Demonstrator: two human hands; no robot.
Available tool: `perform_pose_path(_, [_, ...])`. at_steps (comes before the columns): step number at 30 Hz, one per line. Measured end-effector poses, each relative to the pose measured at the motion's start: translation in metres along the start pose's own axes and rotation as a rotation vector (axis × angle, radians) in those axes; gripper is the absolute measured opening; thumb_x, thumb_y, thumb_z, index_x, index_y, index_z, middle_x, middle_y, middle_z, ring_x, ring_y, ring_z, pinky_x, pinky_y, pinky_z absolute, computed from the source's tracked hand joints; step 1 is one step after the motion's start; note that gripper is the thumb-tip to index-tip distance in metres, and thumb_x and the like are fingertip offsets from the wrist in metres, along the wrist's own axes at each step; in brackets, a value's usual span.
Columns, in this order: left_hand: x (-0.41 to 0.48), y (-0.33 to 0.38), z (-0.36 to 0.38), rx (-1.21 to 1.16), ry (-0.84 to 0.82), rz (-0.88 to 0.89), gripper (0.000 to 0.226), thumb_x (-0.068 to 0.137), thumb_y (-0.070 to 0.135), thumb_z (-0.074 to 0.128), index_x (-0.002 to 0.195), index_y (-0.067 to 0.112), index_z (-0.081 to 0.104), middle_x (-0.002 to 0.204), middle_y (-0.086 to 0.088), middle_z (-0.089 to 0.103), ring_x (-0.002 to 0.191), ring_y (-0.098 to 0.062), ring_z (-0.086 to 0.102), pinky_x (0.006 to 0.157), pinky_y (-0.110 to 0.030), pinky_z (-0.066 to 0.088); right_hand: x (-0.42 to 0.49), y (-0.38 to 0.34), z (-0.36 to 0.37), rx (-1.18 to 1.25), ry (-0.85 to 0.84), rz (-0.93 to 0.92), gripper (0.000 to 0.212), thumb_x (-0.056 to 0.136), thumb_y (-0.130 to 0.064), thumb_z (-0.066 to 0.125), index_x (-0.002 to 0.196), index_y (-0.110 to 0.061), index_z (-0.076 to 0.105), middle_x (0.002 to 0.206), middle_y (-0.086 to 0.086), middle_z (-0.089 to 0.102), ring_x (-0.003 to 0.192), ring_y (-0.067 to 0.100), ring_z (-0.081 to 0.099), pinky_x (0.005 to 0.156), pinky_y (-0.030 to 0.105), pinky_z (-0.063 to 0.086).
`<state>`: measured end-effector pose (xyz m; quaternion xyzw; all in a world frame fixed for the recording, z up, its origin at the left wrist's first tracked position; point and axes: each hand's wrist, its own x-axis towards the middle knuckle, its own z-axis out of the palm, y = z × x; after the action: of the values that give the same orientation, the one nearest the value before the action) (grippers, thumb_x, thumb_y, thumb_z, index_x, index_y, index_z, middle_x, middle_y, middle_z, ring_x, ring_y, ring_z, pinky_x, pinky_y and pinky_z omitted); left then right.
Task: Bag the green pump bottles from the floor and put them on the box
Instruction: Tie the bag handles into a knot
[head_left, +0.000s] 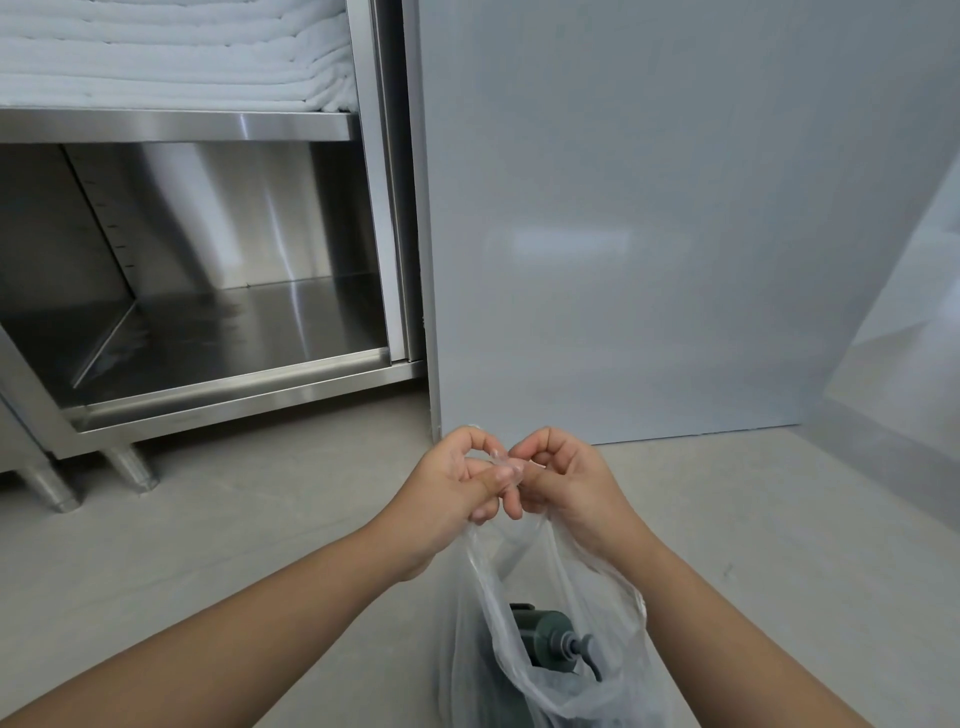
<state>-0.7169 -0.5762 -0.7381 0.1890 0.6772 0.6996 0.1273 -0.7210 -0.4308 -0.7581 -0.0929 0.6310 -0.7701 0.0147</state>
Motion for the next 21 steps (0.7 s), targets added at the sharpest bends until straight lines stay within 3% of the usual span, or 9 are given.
perform_pose_path(11, [0.0006,-0.0020,-0.0017,-0.011,0.090,-0.030,0.015,0.089,0.006,0.052,0.077,0.009,0.044,0.052,-0.006,0.059,0.037,-0.008,0.034,0.045,-0.017,0.032,-0.0055,-0.0046,0.0027,-0.006,-0.158,-0.063,0.010,0.078,-0.018,0.056,0.080,-0.008,0.056,0.050,0.000,0.058,0.046,0.010,0.047,0.047,0.017,0.035])
perform_pose_path(15, [-0.0008,0.0009,-0.0015,-0.052,0.110,-0.053,0.017,0.087,0.005,0.055,0.077,0.010,0.043,0.051,-0.007,0.060,0.035,-0.007,0.033,0.043,-0.015,0.031,-0.0068,-0.0063,0.0046,-0.036,-0.148,-0.076,0.012,0.073,-0.013,0.063,0.080,-0.006,0.057,0.058,-0.002,0.059,0.049,0.010,0.052,0.047,0.017,0.036])
perform_pose_path(21, [-0.0052,0.0029,0.0002,-0.090,0.132,-0.081,0.015,0.089,0.006,0.053,0.078,0.009,0.043,0.054,-0.006,0.065,0.035,-0.006,0.034,0.041,-0.014,0.032,-0.0071,-0.0030,0.0067,0.007,-0.084,-0.097,0.013,0.078,-0.001,0.065,0.069,-0.008,0.059,0.052,0.003,0.059,0.046,0.009,0.051,0.047,0.016,0.037])
